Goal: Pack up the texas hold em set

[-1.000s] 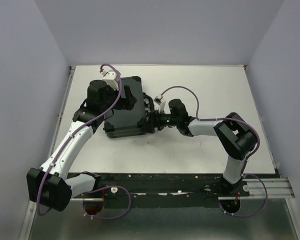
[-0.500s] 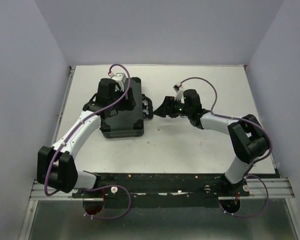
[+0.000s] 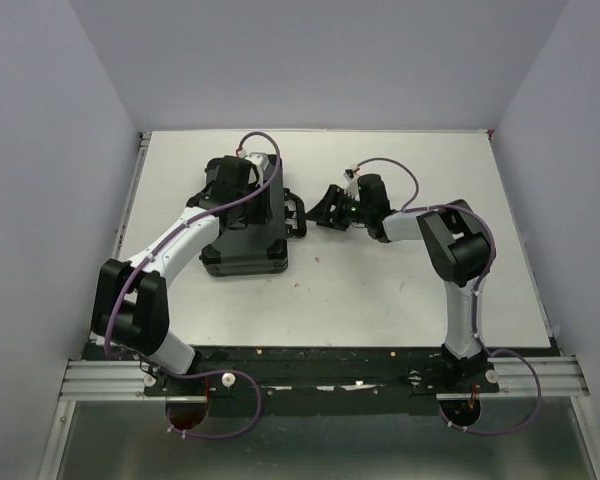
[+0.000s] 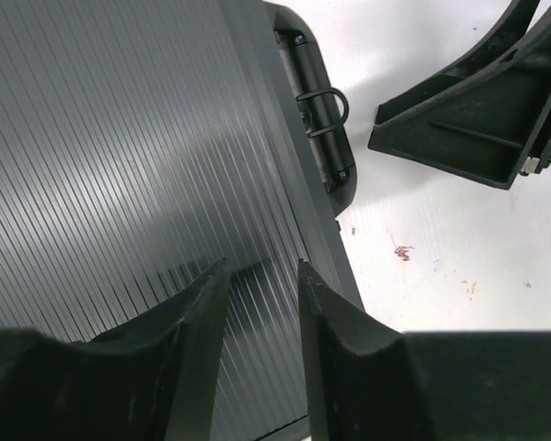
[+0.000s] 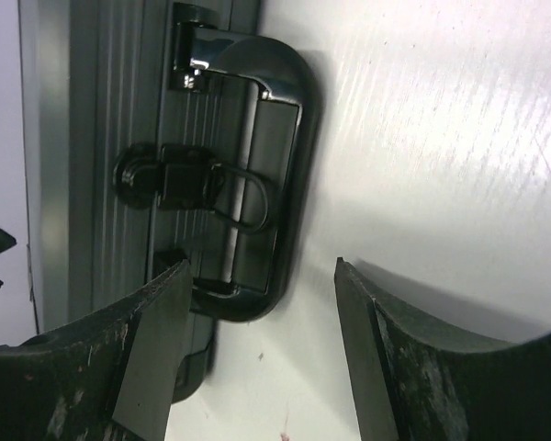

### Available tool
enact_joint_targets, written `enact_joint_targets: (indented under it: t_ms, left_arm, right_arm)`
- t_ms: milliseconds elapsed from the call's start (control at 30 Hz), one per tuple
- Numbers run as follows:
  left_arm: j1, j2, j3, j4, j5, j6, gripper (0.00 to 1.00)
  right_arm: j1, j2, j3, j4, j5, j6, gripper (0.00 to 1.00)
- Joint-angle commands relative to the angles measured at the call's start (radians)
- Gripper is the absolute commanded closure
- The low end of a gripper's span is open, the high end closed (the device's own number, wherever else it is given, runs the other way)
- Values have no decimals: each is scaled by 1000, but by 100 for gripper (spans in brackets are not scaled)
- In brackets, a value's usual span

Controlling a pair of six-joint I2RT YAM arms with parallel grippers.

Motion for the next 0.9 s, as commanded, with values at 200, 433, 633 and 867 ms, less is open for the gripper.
enact_joint_targets:
  t_ms: [200, 433, 633, 867]
  left_arm:
    - [-3, 88, 74, -104, -80, 11, 75]
    - [-3, 111, 84, -121, -73, 5, 76]
    - [-3, 106, 85, -123, -68, 3, 76]
    - [-3, 105, 91, -126, -64, 3, 76]
  right_arm:
    - [-2, 150, 84, 169, -123, 115, 30]
    - [0, 161, 87, 284, -204, 191, 35]
    - [1, 150, 92, 293, -206, 187, 41]
    - [14, 155, 130, 289, -216, 172, 44]
